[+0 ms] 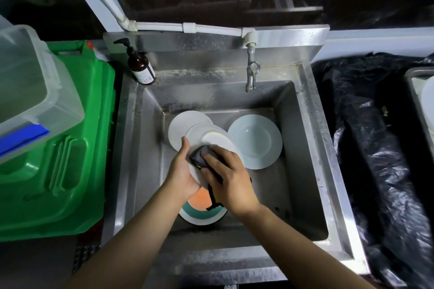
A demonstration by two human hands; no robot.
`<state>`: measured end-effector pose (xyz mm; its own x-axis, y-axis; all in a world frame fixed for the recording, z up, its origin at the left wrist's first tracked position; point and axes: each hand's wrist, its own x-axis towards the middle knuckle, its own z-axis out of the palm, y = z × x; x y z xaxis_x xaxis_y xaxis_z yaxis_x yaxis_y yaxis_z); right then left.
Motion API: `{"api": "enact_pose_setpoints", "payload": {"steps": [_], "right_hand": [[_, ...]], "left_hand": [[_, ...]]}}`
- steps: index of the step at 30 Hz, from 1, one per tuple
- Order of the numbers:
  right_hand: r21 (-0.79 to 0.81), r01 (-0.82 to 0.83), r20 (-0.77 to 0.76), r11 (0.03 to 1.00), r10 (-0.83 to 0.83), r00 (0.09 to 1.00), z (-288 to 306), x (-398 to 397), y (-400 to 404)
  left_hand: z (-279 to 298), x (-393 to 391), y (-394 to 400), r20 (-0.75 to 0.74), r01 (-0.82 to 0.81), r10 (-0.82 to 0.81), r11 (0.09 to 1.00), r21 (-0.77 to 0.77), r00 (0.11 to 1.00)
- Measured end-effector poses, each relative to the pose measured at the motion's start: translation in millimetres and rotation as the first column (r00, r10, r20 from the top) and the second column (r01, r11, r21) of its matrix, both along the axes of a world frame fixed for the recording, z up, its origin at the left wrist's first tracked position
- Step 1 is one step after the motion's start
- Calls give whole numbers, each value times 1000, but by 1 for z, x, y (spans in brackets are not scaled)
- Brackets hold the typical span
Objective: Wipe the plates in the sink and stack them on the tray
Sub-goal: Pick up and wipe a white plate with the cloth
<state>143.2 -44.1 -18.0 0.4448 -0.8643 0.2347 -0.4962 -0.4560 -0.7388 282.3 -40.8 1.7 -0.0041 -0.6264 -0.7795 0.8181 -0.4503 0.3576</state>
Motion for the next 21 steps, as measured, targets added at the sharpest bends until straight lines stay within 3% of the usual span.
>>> {"api": "enact_pose_setpoints", "payload": {"steps": [2, 5, 8, 13, 16, 18, 21], "right_hand": [[-44, -19, -37, 999, 18, 999, -11, -10, -12], [112, 170, -58, 979, -164, 985, -27, -27, -31], [165, 230, -59, 959, -223, 973, -31, -29, -32], [-49, 22, -14, 999, -22, 1000, -10, -6, 13], [-198, -123, -63, 972, 113, 992, -2, -5, 21], [-235, -130, -74, 963, 116, 991, -4, -13, 15], [-129, 65, -5, 990, -66, 998, -15, -27, 4]], "left_hand": [[-5, 3, 3, -38, -50, 48, 997, -66, 998], [-11, 6, 7, -14, -121, 120, 977, -174, 993], [-12, 4, 8, -15, -166, 166, 970, -179, 986], [-14, 7, 0, 20, -167, 168, 985, -31, 986], [-16, 13, 2, 1, -183, 183, 983, 34, 983], [-16, 20, 8, -31, -221, 219, 973, -65, 975], [-22, 35, 15, -49, -228, 222, 945, -236, 974]]}}
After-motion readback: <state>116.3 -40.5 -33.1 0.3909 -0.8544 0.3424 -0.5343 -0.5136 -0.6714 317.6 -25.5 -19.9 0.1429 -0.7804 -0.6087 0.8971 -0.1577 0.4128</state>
